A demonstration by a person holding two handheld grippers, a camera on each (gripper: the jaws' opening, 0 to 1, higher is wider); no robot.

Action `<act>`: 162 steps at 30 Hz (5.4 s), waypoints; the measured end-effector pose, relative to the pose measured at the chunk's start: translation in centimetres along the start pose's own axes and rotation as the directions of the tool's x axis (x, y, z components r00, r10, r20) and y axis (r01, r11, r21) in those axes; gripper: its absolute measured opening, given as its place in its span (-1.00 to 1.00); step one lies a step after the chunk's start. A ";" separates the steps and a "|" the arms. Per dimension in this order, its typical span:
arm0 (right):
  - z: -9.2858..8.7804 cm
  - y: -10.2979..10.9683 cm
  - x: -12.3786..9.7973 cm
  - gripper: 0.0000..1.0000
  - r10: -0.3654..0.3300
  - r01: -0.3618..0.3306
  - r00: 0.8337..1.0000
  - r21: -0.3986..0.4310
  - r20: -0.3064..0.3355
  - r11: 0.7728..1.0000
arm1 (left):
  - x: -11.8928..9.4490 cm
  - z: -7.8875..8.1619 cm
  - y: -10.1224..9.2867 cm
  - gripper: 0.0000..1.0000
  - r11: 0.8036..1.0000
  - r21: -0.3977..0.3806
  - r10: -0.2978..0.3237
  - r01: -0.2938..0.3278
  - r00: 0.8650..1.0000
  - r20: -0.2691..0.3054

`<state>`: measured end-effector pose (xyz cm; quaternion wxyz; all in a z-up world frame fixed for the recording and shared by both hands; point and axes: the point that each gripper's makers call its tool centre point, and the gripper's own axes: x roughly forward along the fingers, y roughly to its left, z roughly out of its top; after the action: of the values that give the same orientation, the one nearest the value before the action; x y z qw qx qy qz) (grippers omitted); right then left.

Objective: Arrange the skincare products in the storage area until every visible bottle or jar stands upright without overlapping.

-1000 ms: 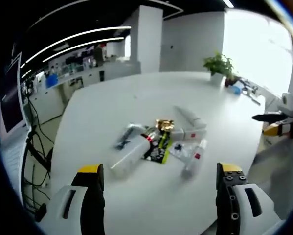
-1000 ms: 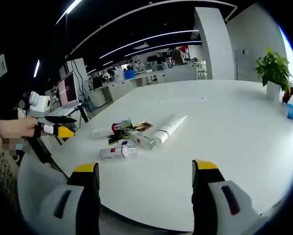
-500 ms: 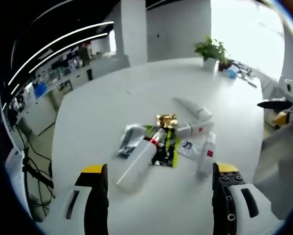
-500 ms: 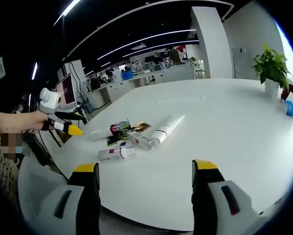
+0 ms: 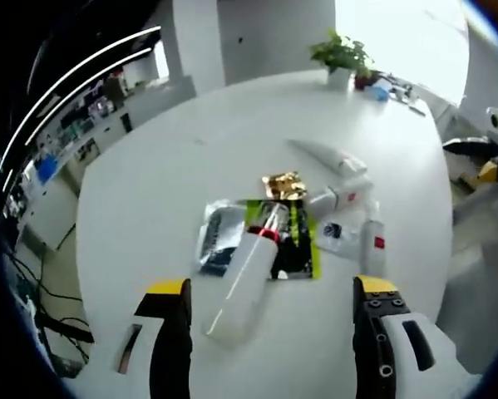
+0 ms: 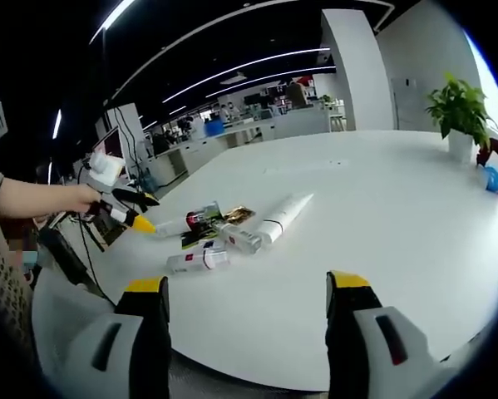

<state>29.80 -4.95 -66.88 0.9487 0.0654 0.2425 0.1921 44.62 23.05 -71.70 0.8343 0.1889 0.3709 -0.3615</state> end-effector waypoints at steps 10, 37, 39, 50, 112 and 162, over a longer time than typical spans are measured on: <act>-0.1 -0.2 0.0 0.53 -0.007 0.007 1.000 0.009 -0.003 1.000 | 2.2 -0.6 0.7 0.48 0.997 0.065 -0.040 0.046 0.995 -0.094; -0.4 -0.6 0.1 0.52 -0.026 0.026 0.999 0.021 -0.021 0.999 | 6.3 -2.7 1.4 -0.24 0.943 0.240 -0.136 0.228 0.928 -0.347; -0.4 -0.7 0.1 0.52 -0.030 0.030 0.999 0.019 -0.023 0.999 | 6.5 -2.8 1.4 -0.25 0.939 0.250 -0.138 0.237 0.924 -0.357; -0.4 -0.9 0.1 0.52 -0.041 0.041 0.999 0.019 -0.025 0.999 | 6.9 -2.7 1.7 -0.41 0.924 0.272 -0.146 0.269 0.905 -0.399; 0.8 1.7 -0.1 0.48 0.093 -0.094 0.995 0.031 0.031 0.995 | -2.6 7.0 -8.2 -0.49 0.877 -0.331 -0.277 0.349 0.929 0.247; 14.7 11.2 -1.5 -0.40 0.660 -0.743 0.670 0.307 0.341 0.595 | -12.1 17.0 -23.7 -0.49 0.529 -0.243 -0.537 0.813 0.543 0.646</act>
<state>32.03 4.25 -50.94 0.7757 0.3767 0.1399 0.4866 29.57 2.95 -52.58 0.6976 -0.3088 0.2697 -0.5876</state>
